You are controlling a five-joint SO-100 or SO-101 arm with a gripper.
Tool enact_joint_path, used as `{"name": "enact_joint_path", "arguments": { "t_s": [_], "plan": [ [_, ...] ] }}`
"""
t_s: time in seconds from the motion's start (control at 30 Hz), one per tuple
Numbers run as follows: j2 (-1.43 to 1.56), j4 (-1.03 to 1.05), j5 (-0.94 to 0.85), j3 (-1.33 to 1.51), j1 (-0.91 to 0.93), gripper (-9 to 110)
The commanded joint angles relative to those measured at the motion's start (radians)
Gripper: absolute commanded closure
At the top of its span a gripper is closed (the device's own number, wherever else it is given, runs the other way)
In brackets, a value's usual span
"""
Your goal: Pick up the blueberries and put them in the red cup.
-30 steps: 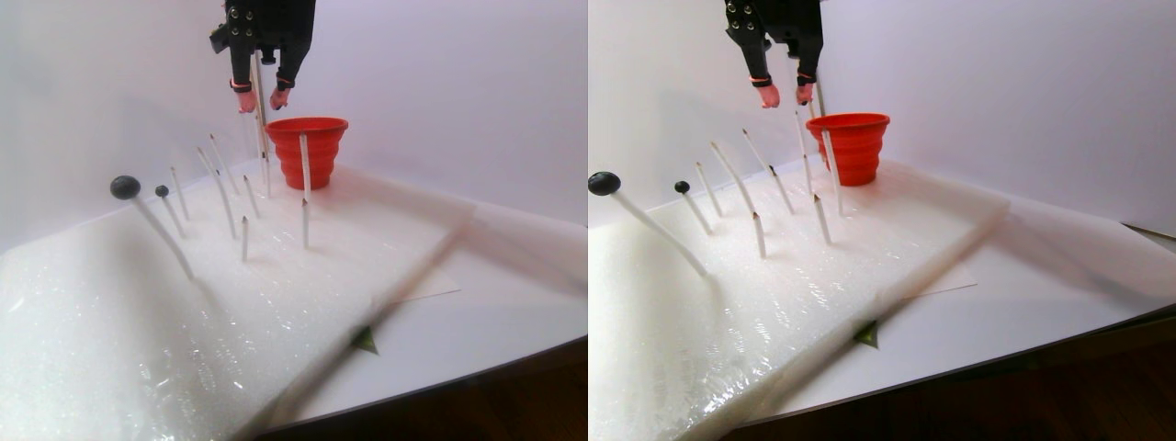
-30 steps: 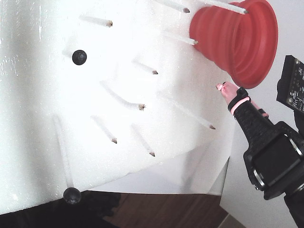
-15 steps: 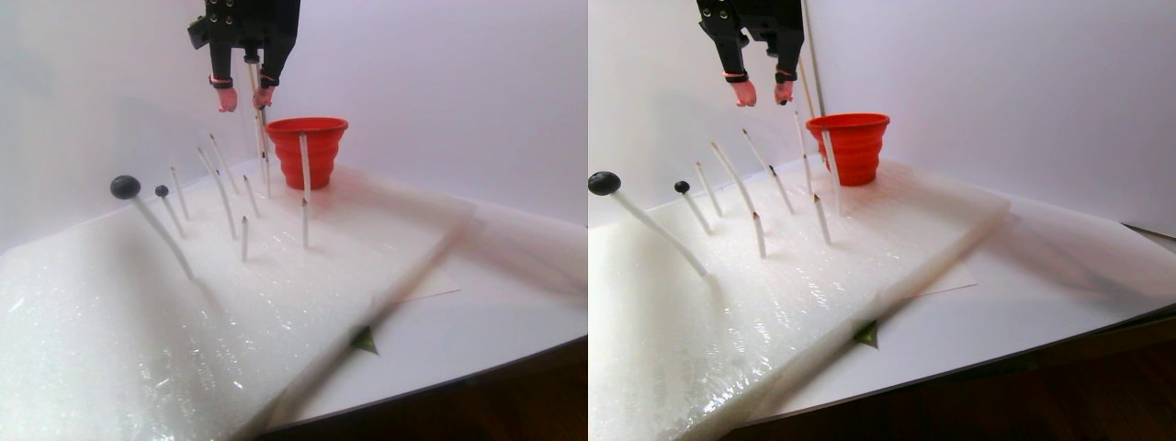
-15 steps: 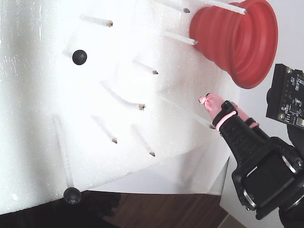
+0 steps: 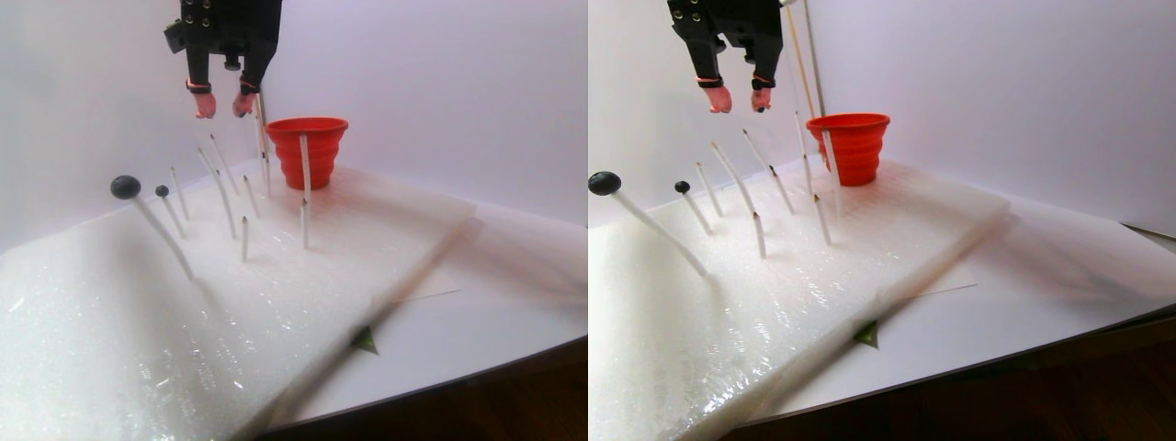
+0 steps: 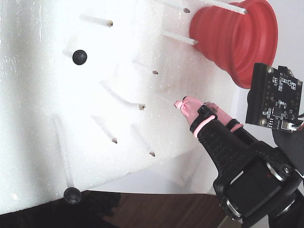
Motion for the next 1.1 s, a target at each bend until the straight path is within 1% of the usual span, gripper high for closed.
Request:
{"name": "enact_joint_path", "arguments": {
  "t_s": [0.0, 0.2, 1.07],
  "plan": [
    [0.087, -0.006, 0.015, -0.002, -0.032, 86],
    [0.067, -0.037, 0.015, 0.021, -0.060, 86],
    [-0.215, -0.302, 0.025, 0.031, -0.138, 85]
  ]
}}
